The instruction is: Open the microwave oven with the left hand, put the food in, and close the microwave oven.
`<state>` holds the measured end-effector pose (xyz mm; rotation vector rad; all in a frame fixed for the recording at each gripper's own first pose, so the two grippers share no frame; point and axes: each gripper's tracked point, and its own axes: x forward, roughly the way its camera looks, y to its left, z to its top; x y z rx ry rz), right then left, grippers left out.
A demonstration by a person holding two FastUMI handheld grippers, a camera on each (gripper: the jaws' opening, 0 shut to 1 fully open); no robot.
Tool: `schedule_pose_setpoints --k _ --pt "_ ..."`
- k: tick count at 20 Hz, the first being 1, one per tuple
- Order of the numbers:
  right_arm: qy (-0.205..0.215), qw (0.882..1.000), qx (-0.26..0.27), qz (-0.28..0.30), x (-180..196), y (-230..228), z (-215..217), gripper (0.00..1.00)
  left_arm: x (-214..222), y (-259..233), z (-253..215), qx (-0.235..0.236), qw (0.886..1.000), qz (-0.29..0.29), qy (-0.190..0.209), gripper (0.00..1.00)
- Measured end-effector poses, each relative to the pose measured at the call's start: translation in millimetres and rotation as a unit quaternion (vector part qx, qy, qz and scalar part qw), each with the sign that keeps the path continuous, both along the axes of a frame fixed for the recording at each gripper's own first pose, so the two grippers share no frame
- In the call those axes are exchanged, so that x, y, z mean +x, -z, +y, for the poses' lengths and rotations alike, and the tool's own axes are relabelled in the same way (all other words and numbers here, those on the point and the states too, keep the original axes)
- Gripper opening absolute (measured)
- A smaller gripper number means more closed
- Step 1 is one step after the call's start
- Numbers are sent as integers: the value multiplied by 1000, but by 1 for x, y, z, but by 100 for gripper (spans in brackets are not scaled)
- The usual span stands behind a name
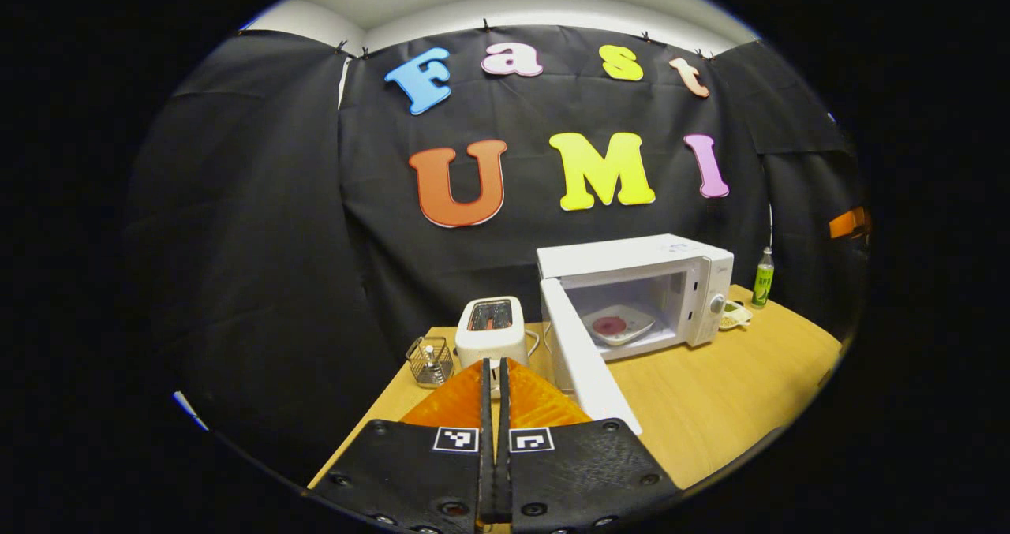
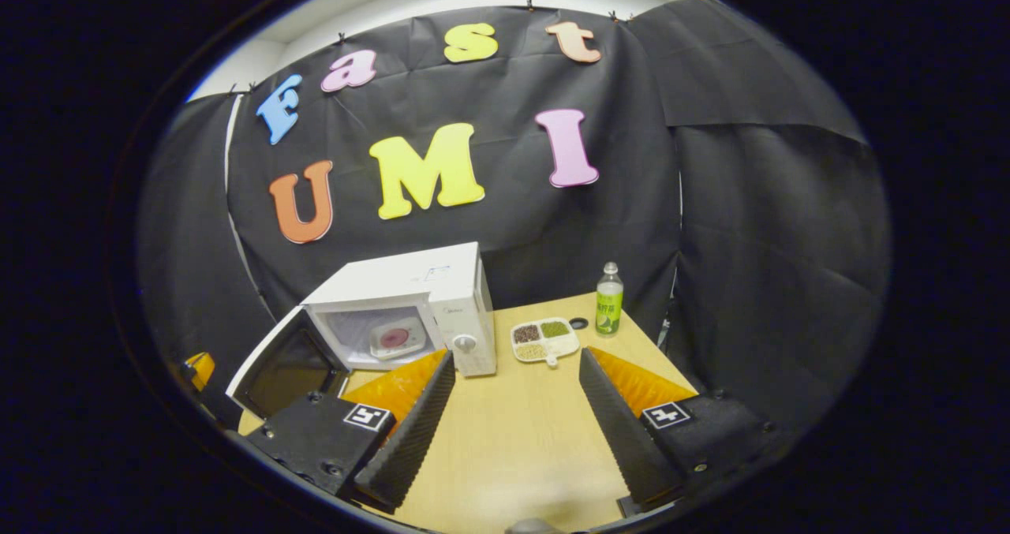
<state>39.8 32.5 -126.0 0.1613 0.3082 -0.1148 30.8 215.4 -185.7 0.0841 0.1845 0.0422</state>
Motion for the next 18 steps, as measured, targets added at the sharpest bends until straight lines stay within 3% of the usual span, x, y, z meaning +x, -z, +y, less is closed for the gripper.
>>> schedule_pose_setpoints --k 2,8,12,13,15,16,18 --pt "1 1000 -1 4 -4 0 1 92 3 21 9 9 1000 11 -2 0" --pt "5 1000 -2 14 -3 0 -6 92 10 62 0 -28 999 39 2 0" --pt "-6 1000 -2 29 0 4 -7 92 11 61 -23 -35 998 41 26 0" --pt "-5 1000 -1 28 0 2 -9 100 12 59 -32 -33 998 39 34 0" --pt "-6 1000 4 25 2 -1 -10 100 14 55 -52 -35 997 36 52 0" --pt "-8 1000 10 28 1 1 -9 92 15 54 -63 -37 997 35 62 0" --pt "-8 999 16 29 0 1 -15 92 16 53 -85 -42 995 35 83 0"
